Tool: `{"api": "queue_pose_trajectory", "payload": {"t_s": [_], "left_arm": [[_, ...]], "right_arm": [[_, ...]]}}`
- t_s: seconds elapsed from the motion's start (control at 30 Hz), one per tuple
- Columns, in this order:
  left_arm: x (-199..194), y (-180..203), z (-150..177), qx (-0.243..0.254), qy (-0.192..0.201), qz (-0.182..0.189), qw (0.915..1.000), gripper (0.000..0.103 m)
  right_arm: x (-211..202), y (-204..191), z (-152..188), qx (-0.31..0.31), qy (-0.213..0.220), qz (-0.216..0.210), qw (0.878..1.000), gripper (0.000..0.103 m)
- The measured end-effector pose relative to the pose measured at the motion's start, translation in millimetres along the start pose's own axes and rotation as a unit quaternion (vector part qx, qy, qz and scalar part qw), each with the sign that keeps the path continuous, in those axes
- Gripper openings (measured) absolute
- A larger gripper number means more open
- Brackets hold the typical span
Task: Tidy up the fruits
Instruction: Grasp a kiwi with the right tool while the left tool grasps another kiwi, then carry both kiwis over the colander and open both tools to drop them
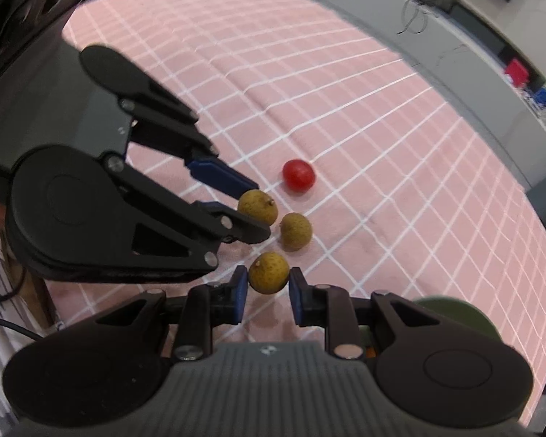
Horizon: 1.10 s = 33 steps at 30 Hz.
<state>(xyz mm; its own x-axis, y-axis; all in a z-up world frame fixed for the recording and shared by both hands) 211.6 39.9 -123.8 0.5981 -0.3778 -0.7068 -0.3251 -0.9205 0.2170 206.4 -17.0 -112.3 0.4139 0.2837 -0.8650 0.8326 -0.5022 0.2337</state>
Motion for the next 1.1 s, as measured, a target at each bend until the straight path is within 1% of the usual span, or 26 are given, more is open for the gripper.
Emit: {"api": "queue_pose_trajectory", "payload": {"t_s": [0.17,0.33,0.5,0.6,0.73,0.87,1.0,1.1], "left_arm": [[-19.4,17.8,-12.2,-0.002,0.028,0.006,0.9996,0.028],[-29.8,42.2,-23.2,-0.010,0.045,0.037,0.9983,0.028],[-34.2,71.1,-34.0,0.012,0.049,0.068,0.9964,0.028],[-32.7,85.5,-39.1,0.033,0.051,0.076,0.9953,0.028],[-24.3,104.1,-44.5,0.050,0.044,0.089,0.9938,0.028],[-5.8,118.8,-48.2,0.061,0.025,0.098,0.9930,0.028],[15.2,125.2,-46.8,0.073,0.005,0.093,0.9930,0.028],[31.3,126.5,-47.5,0.080,-0.005,0.088,0.9929,0.028]], "right_arm": [[-32.9,14.9,4.5,0.043,0.033,0.014,0.998,0.020],[-61.5,32.8,14.0,0.070,0.053,0.039,0.995,0.020],[-87.7,50.9,27.1,0.094,0.062,0.059,0.992,0.020],[-97.6,62.6,36.9,0.108,0.064,0.072,0.989,0.020],[-105.0,83.5,57.9,0.126,0.057,0.087,0.986,0.020],[-108.2,99.4,81.7,0.142,0.046,0.099,0.984,0.020],[-94.4,111.1,96.0,0.156,0.035,0.102,0.982,0.020],[-81.6,116.3,99.9,0.163,0.035,0.098,0.981,0.020]]}}
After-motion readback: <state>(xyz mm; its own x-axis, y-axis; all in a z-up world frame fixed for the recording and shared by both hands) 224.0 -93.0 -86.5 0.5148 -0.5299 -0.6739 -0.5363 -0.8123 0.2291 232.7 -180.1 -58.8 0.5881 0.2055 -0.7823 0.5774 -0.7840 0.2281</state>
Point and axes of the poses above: each gripper's, at about its wrist camera, not at the fingertips, and x roughly the way its jaws point, y to its right, z to its underside, the point moved 10 cm from there along x, roughly the way its jaws point, and after that the axes turned 6 degrees about z, right-handed, at the moved point
